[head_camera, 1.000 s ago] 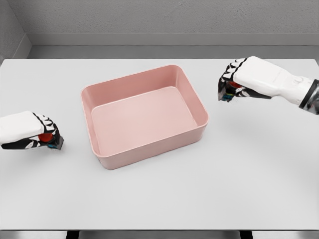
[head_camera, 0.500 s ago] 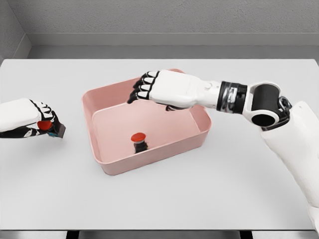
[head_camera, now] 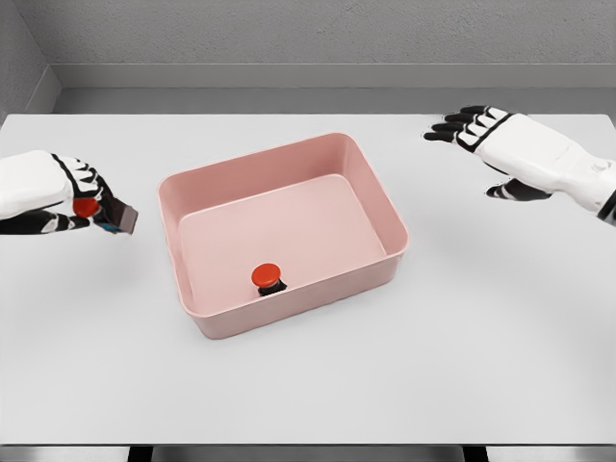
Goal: Put the industrial switch in the basket with both arms
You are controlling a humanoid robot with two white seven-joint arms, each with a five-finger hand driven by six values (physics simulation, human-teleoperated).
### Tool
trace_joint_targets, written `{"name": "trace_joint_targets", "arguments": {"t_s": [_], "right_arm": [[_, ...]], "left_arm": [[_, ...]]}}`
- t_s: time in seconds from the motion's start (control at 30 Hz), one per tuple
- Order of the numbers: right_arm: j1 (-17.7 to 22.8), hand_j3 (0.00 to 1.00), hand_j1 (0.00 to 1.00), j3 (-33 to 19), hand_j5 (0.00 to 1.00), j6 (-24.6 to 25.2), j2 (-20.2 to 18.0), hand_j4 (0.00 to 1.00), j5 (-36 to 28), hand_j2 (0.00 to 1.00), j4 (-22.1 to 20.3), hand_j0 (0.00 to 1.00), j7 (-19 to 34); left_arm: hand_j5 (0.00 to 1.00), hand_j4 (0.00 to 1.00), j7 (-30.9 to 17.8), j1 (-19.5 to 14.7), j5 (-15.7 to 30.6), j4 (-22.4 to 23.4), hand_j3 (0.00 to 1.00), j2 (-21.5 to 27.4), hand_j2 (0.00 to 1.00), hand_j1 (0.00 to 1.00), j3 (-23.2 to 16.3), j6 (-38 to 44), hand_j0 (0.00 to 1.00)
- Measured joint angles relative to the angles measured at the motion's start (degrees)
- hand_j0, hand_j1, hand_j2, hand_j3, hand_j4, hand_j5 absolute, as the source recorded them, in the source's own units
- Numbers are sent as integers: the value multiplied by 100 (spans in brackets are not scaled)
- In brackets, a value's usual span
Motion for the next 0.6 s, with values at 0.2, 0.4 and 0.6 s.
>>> {"name": "trace_joint_targets", "arguments": {"t_s": [0.2,0.4,0.6], "right_arm": [[597,100,100,-543,100,1,-420,100,-20,100,-2,100,0],[1108,100,100,-888,100,1,-593,100,-22,100,43,100,0],[1063,100,100,-915,100,4,-588,100,-36,100,-43,100,-1]], "left_arm": [[49,49,-4,-175,51,-331,49,-256,49,49,-19,-1,49],[49,49,-8,-457,41,-424,49,-656,49,49,-74,-1,49],[49,49,-28,-852,-22,-436,49,-1165,49,49,-185,-4,49]]}}
